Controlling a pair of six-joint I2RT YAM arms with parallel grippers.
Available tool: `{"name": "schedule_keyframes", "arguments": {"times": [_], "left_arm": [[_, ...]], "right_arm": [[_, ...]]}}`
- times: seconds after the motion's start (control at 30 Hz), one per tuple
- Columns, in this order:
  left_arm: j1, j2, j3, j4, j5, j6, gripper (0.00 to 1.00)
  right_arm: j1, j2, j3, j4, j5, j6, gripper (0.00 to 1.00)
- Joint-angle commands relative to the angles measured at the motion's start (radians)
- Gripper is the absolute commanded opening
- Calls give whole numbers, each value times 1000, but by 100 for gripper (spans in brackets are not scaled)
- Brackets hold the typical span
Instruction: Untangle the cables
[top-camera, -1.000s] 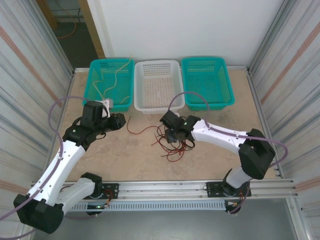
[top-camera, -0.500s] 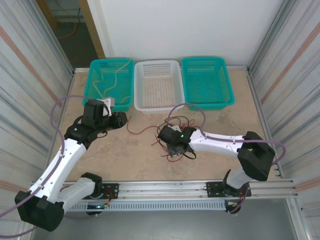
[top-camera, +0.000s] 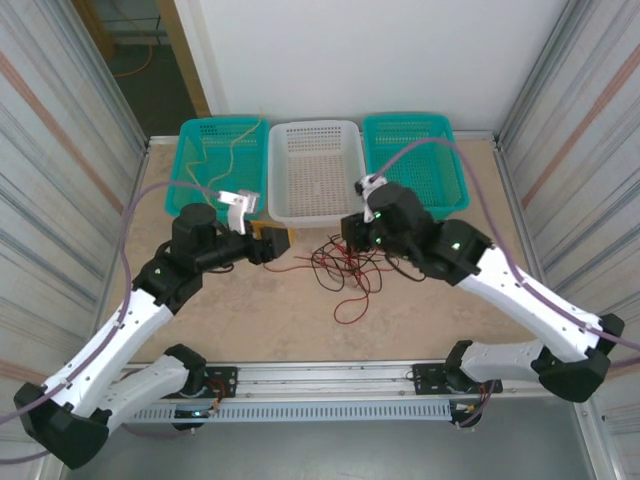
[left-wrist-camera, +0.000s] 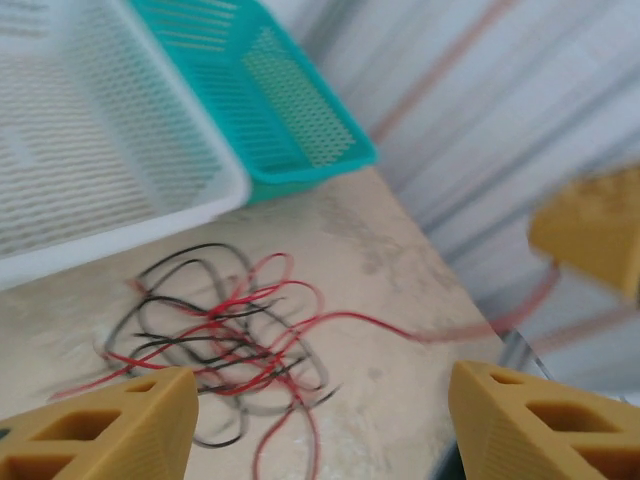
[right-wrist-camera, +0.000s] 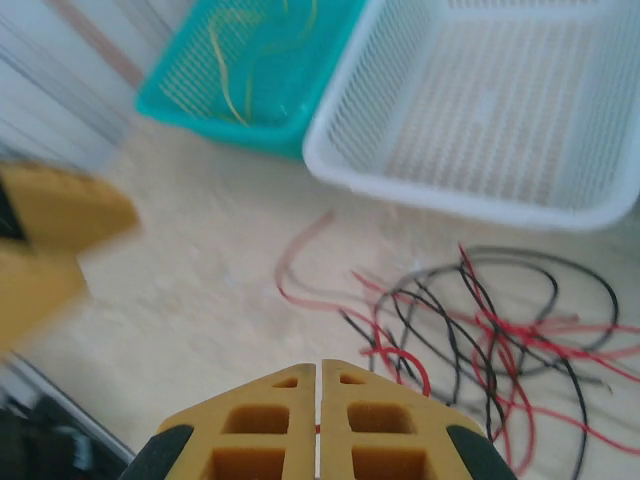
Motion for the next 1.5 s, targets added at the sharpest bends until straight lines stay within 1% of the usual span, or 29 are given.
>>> {"name": "schedule_keyframes", "arguments": {"times": [0.0,0.17,0.27,0.37,0.43,0.53,0.67,0.7,0.77,0.83,0.87,0.9,0.97,1.0,1.03,1.07,1.1,1.17,1.23,1.3,1.47], "left_arm": [[-65,18,72,112,40,105,71],[-107,105,155,105,38,169,73],[-138,154,200,119,51,198,73],[-192,205,254,86,-28,261,73],[-215,243,287,55,-76,291,68],[-218,279,307,53,-82,288,50],[-217,268,299,102,-94,245,17],[-217,261,298,114,-106,233,11],[-216,247,299,130,-142,216,1],[-217,244,313,132,-157,207,0],[-218,247,329,122,-157,204,0],[-216,251,345,112,-154,200,0],[-216,260,380,86,-147,188,0],[-213,261,393,74,-149,179,0],[-203,261,406,66,-147,157,0],[-179,262,412,71,-128,120,0],[-151,262,417,82,-100,77,0],[-76,269,433,122,-5,-31,0],[-27,271,459,146,39,-94,0],[-6,270,498,134,36,-116,0],[2,268,594,124,33,-117,0]], "right_arm": [[-56,17,58,52,-126,-27,0],[-91,46,150,117,-201,-27,0],[-95,72,203,143,-231,-25,0],[-95,88,241,172,-263,-25,0],[-96,93,252,184,-270,-25,0],[-97,99,258,187,-264,-28,0],[-103,91,238,184,-251,-27,1],[-105,86,229,185,-248,-27,1],[-108,78,212,186,-245,-27,1],[-110,69,197,186,-237,-27,3],[-113,63,186,186,-233,-27,8],[-117,57,178,186,-225,-27,16],[-128,43,154,178,-204,-24,39],[-137,38,145,172,-200,-22,47],[-147,30,133,161,-193,-21,52],[-154,20,118,151,-183,-23,54],[-158,8,105,144,-172,-31,59],[-164,-25,60,135,-149,-47,69],[-172,-58,14,130,-134,-53,76],[-182,-87,-26,129,-126,-55,82],[-197,-130,-86,129,-126,-70,85]]}}
